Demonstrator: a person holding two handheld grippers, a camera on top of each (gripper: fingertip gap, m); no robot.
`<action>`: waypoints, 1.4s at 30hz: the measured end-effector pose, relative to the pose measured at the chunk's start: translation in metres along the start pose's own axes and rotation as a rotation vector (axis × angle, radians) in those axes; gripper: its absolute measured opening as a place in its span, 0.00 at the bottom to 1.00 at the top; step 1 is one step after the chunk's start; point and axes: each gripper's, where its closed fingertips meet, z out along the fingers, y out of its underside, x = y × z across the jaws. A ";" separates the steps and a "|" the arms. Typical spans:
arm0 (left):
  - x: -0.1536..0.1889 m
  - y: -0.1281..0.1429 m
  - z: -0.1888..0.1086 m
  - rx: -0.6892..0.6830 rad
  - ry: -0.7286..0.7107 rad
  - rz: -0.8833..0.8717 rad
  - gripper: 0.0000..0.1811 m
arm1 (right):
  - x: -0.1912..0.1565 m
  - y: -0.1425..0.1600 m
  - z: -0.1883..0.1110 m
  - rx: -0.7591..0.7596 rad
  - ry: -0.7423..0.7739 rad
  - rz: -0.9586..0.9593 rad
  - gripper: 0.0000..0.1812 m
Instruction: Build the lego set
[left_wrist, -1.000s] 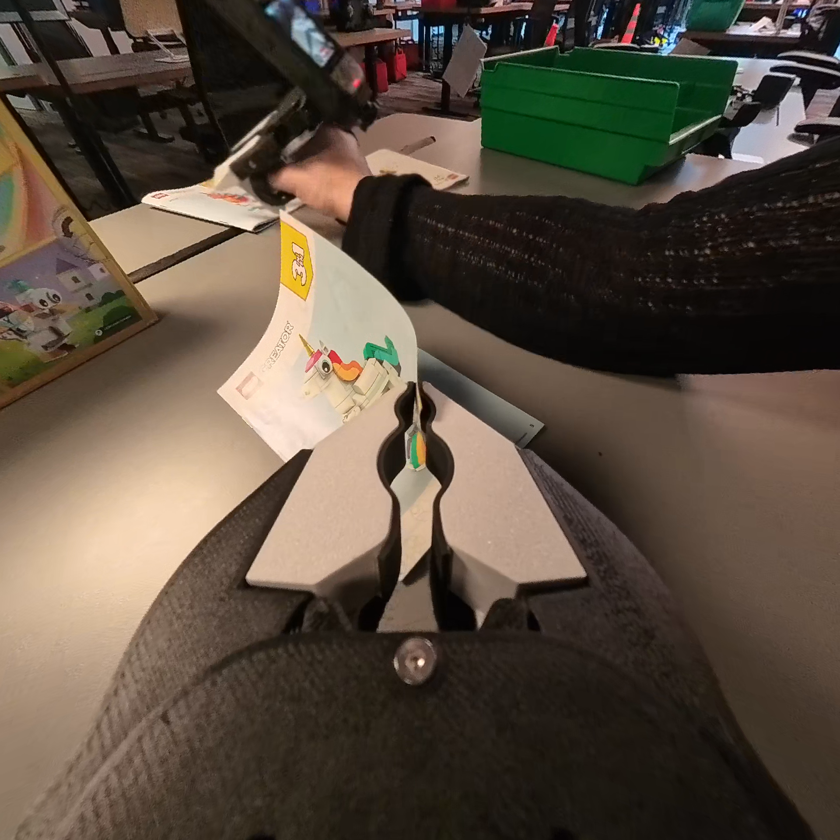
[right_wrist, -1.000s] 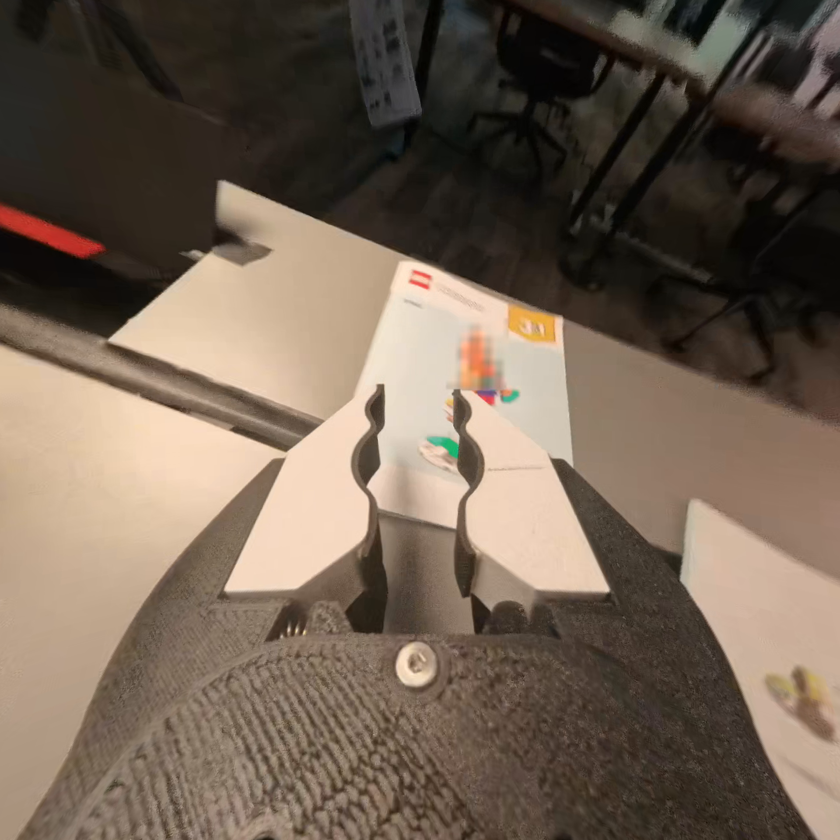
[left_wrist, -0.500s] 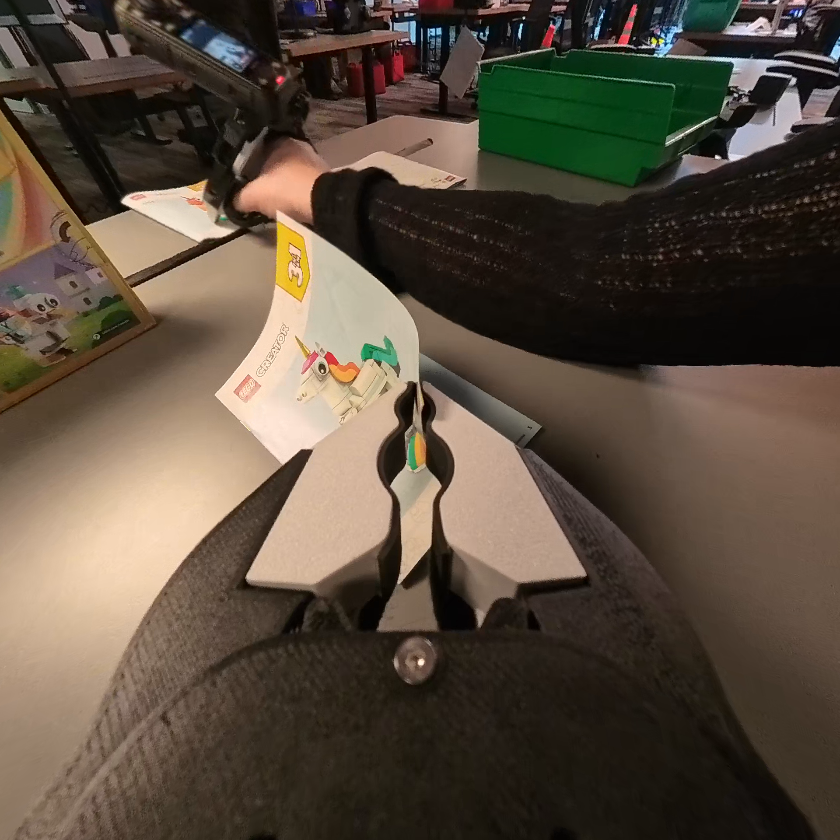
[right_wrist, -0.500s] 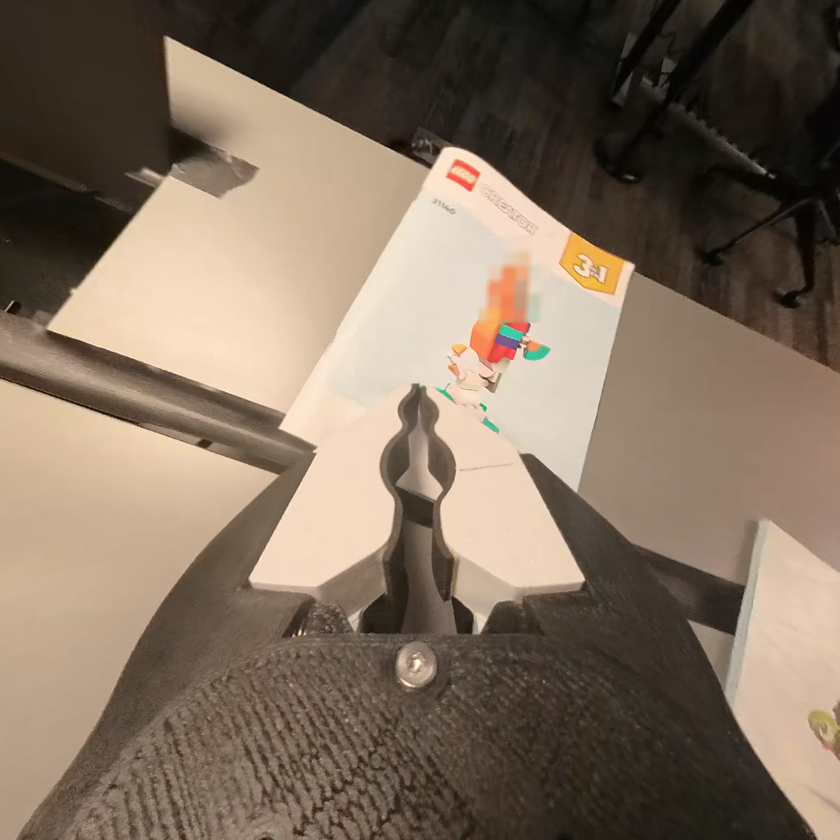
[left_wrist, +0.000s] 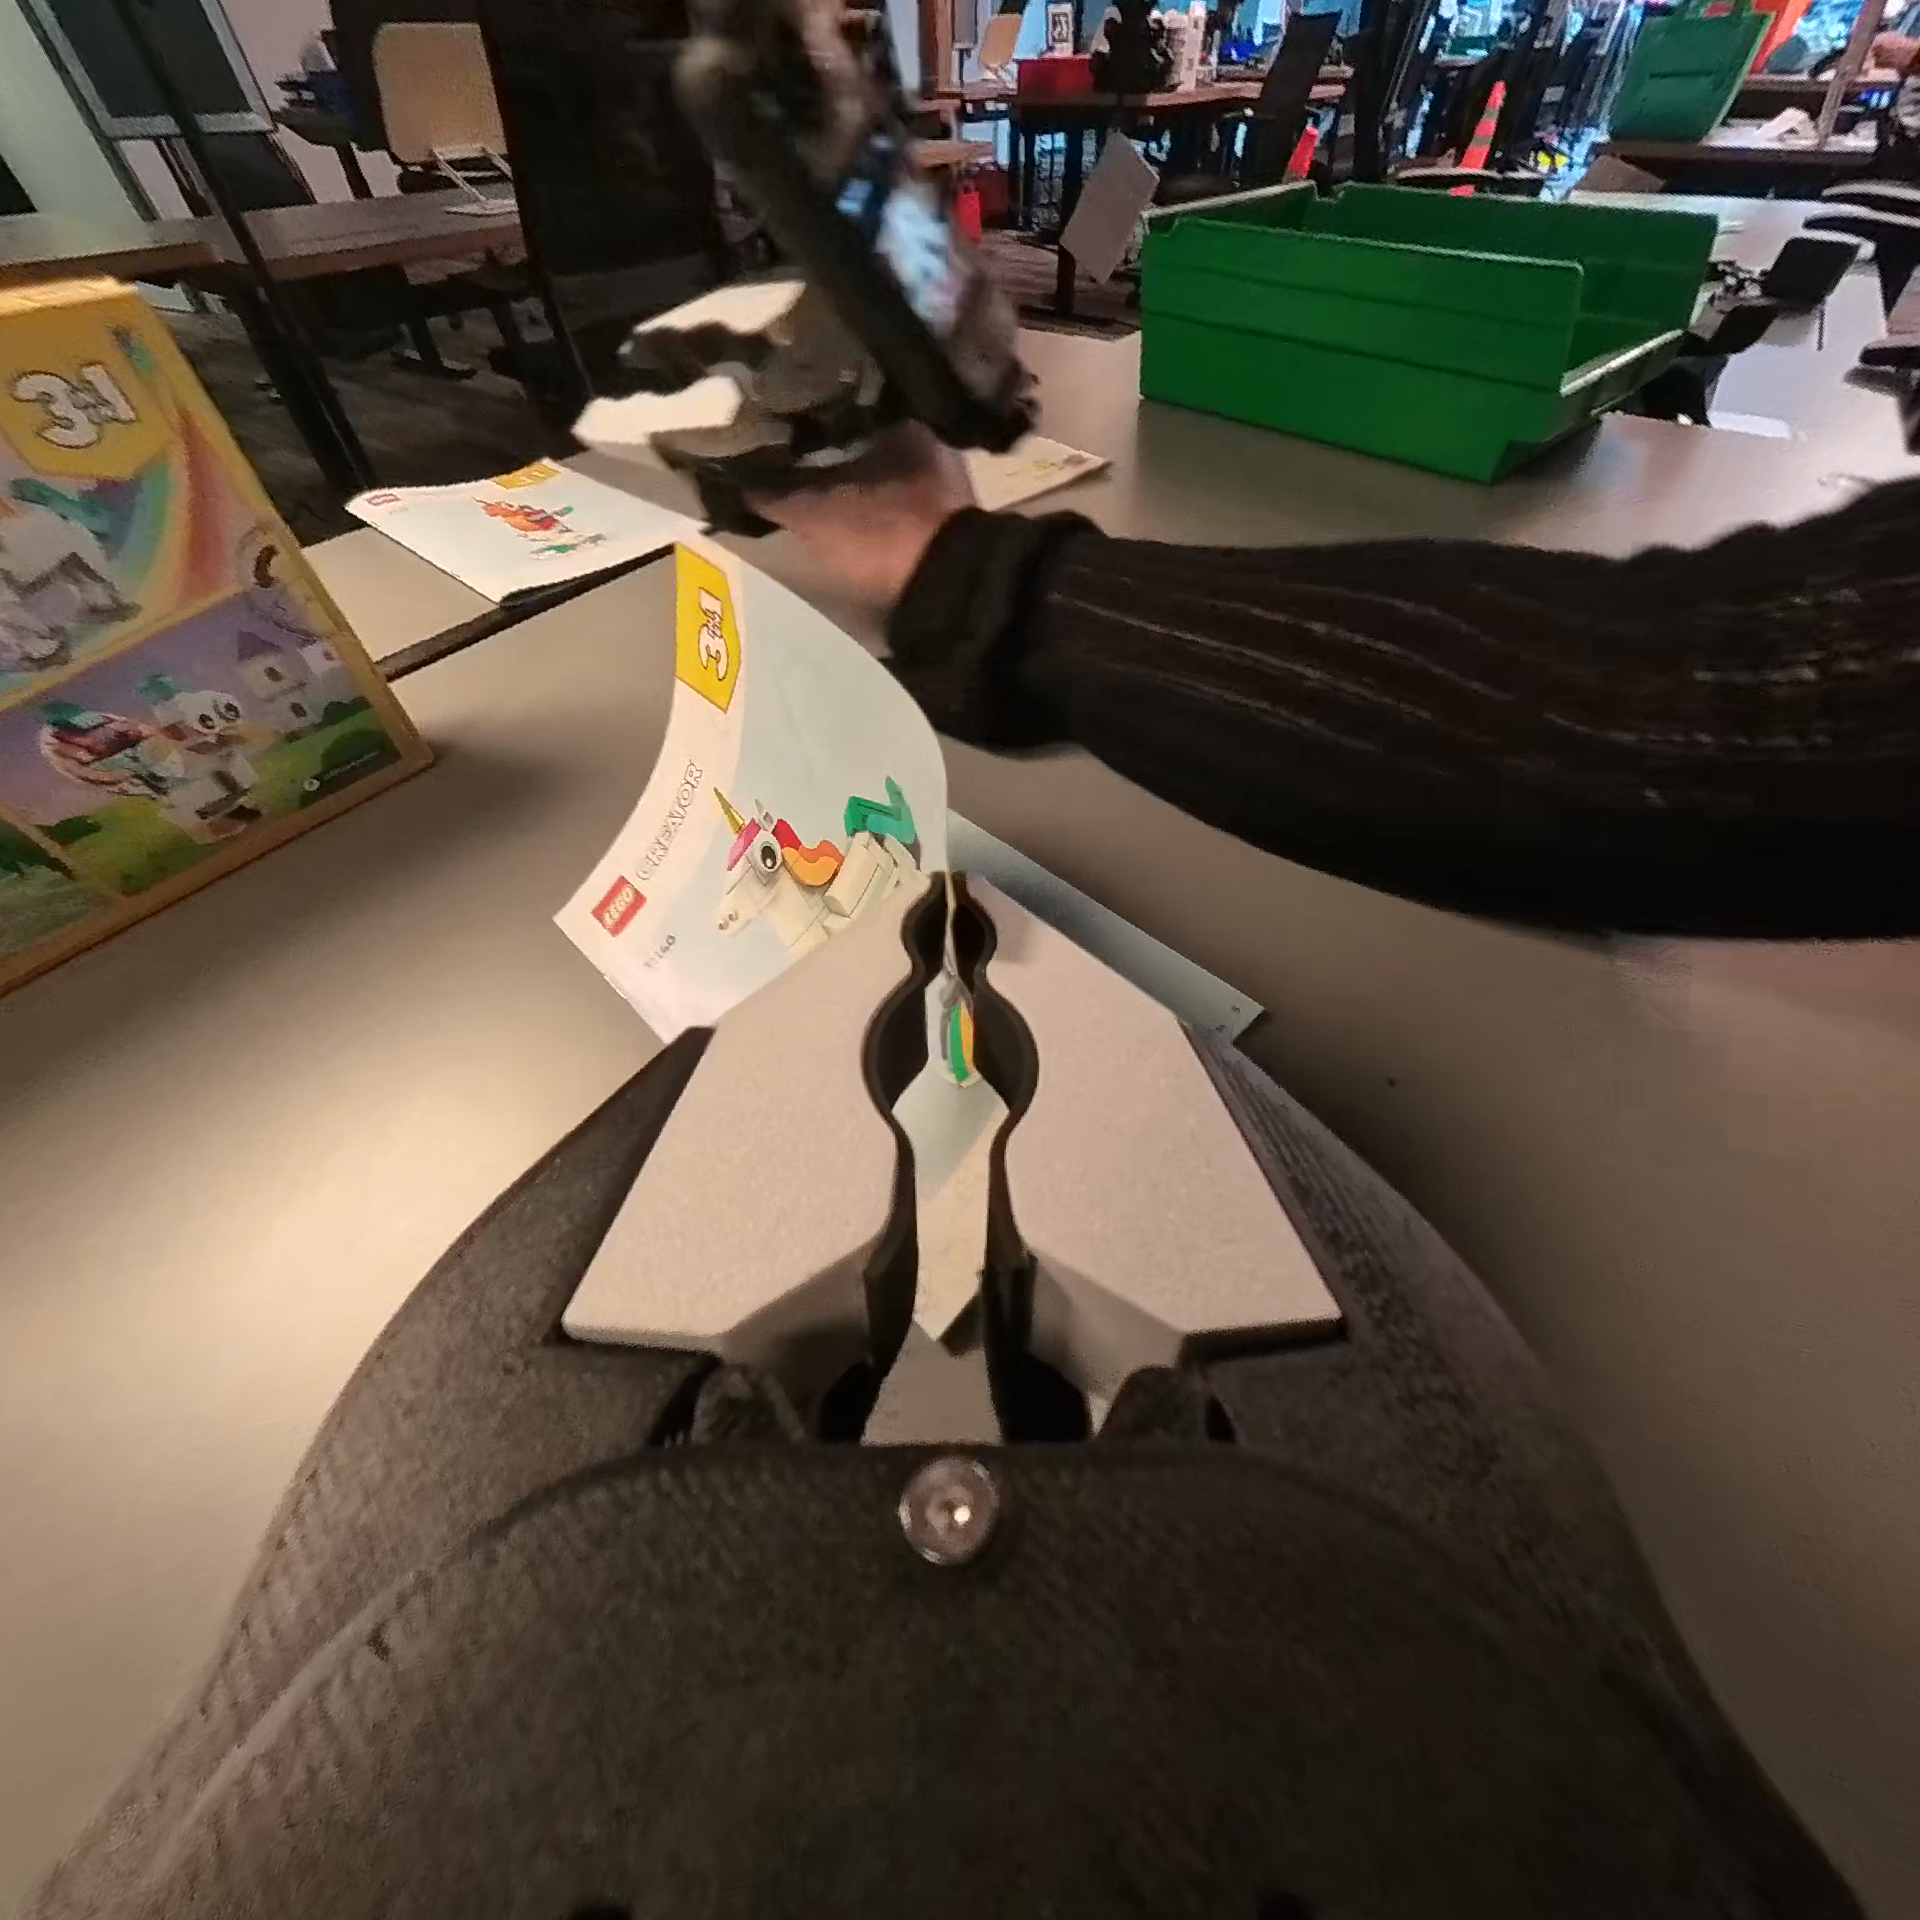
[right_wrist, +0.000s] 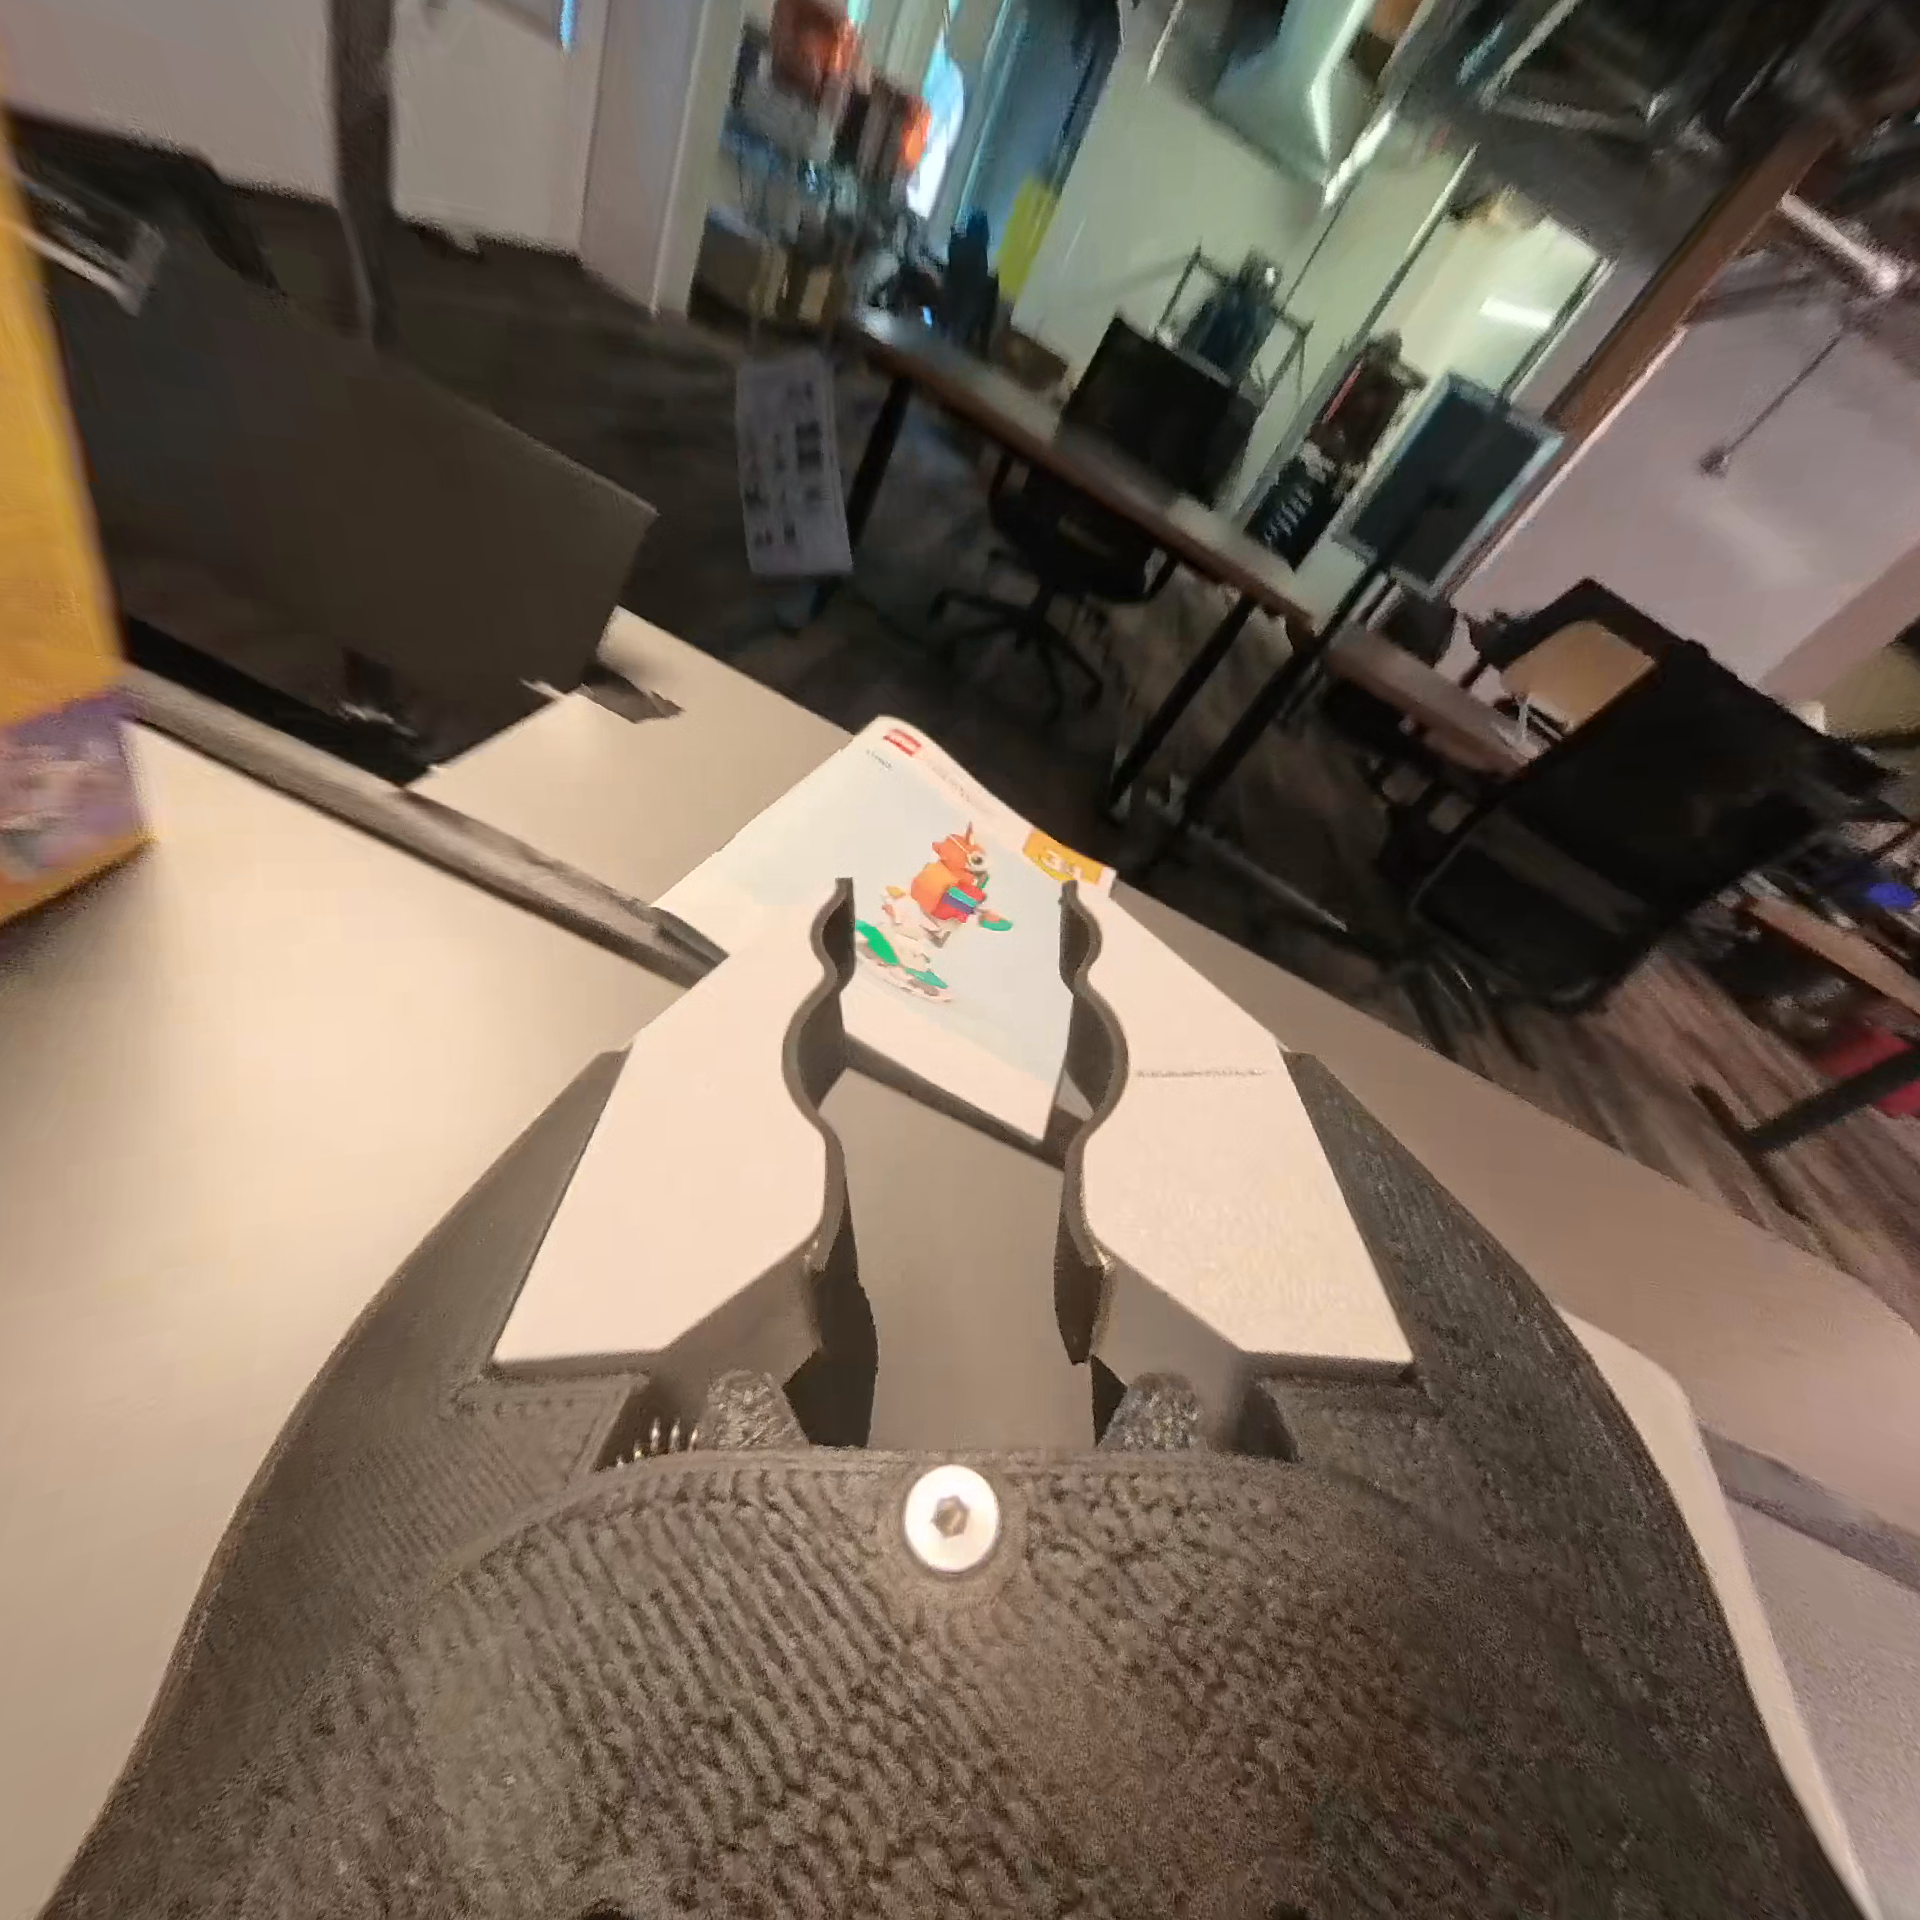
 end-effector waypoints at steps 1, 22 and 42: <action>-0.002 -0.001 -0.001 0.008 -0.010 -0.010 0.00 | -0.002 -0.003 -0.014 0.037 -0.015 0.017 0.21; -0.078 0.008 -0.035 0.080 -0.448 -0.257 0.00 | -0.242 0.003 -0.251 -0.226 -0.870 -0.098 0.18; -0.017 0.026 -0.025 -0.028 -0.142 -0.317 0.03 | -0.189 0.003 -0.247 -0.242 -0.965 0.203 0.19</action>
